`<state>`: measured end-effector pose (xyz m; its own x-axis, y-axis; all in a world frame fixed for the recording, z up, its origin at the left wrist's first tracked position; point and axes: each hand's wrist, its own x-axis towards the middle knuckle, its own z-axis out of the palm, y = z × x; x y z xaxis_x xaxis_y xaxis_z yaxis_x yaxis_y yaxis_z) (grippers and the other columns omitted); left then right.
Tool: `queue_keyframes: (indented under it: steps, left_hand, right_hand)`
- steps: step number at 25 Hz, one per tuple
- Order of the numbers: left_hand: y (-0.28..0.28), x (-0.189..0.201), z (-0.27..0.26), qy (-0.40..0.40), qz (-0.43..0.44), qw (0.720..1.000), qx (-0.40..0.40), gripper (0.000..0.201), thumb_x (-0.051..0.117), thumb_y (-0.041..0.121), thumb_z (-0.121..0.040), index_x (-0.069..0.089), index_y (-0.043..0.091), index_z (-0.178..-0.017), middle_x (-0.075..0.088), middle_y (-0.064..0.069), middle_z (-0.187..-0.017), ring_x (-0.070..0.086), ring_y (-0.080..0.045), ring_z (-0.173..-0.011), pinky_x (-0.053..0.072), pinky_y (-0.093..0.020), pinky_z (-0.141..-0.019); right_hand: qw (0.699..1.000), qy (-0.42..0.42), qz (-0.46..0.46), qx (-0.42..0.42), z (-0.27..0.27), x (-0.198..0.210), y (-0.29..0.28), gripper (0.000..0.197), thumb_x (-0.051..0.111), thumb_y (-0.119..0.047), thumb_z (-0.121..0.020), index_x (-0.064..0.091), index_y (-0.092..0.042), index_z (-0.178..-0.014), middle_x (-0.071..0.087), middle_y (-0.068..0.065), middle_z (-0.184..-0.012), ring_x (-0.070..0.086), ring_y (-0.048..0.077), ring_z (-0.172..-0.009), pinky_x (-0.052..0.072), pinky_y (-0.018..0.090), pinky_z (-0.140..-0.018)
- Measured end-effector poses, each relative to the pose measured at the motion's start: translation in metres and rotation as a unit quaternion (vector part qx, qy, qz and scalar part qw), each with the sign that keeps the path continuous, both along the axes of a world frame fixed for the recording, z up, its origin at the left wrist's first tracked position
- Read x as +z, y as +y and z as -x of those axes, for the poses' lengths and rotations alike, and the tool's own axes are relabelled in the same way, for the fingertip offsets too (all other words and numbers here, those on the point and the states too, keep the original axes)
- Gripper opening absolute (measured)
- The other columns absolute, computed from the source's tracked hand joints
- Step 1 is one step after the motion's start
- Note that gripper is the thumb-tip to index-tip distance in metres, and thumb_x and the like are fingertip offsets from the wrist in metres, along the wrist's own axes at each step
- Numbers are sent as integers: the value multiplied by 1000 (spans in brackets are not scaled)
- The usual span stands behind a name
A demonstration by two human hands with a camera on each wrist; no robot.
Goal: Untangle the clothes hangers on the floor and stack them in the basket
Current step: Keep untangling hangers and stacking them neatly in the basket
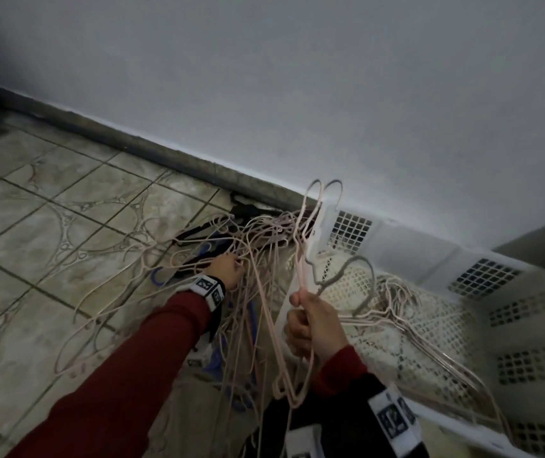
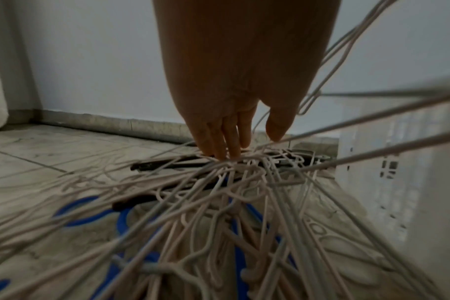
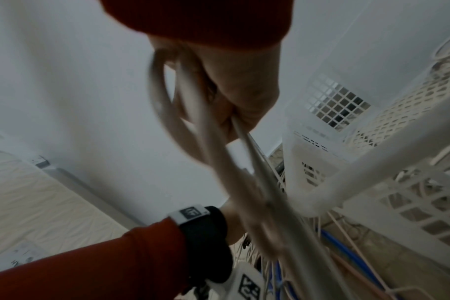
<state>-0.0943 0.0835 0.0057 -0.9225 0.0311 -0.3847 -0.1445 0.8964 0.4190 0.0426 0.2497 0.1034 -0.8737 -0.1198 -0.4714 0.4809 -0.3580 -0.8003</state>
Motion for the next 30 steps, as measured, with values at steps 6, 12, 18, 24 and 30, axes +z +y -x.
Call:
queue_keyframes:
  steps: [6, 12, 18, 24, 30]
  left_hand:
    - [6, -40, 36, 6, 57, 997, 51, 51, 47, 34, -92, 37, 10, -135, 39, -17, -138, 44, -35, -124, 42, -48, -101]
    - [-7, -39, 44, -55, 8, 998, 43, 52, 49, 43, -90, 47, 8, -127, 53, -19, -128, 52, -36, -116, 45, -41, -96]
    - [-41, 14, 16, 95, -68, 984, 134, 38, 49, 32, -92, 59, 0, -110, 65, -24, -107, 61, -35, -98, 45, -35, -78]
    - [-76, 63, -7, 143, -89, 979, 114, 42, 50, 37, -91, 64, -1, -103, 67, -23, -102, 62, -34, -96, 43, -35, -77]
    - [-89, 99, -19, 236, -136, 958, 86, 18, 60, 4, -84, 69, -3, -97, 71, -21, -98, 66, -30, -95, 49, -36, -88]
  right_hand:
    - [998, -17, 55, -17, 2, -4, 17, 35, 26, -26, -97, 35, -12, -67, 24, -6, -29, 14, 3, -22, 20, 2, -35]
    - [999, -3, 36, -12, -4, 1, 13, 35, 29, -28, -93, 34, -11, -63, 25, -5, -28, 15, 3, -21, 17, 3, -33]
    - [998, 38, 41, 7, -19, 16, 5, 36, 51, -37, -82, 37, -10, -62, 24, -6, -29, 15, 4, -22, 15, 5, -34]
    - [994, 90, 25, 50, -32, 40, 29, 51, 74, -65, -45, 49, -22, -52, 27, -10, -28, 18, 3, -22, 15, 8, -36]
    - [988, 128, 23, 77, -45, 67, 60, 45, 74, -56, -57, 46, -21, -54, 27, -11, -26, 18, 1, -20, 12, 13, -36]
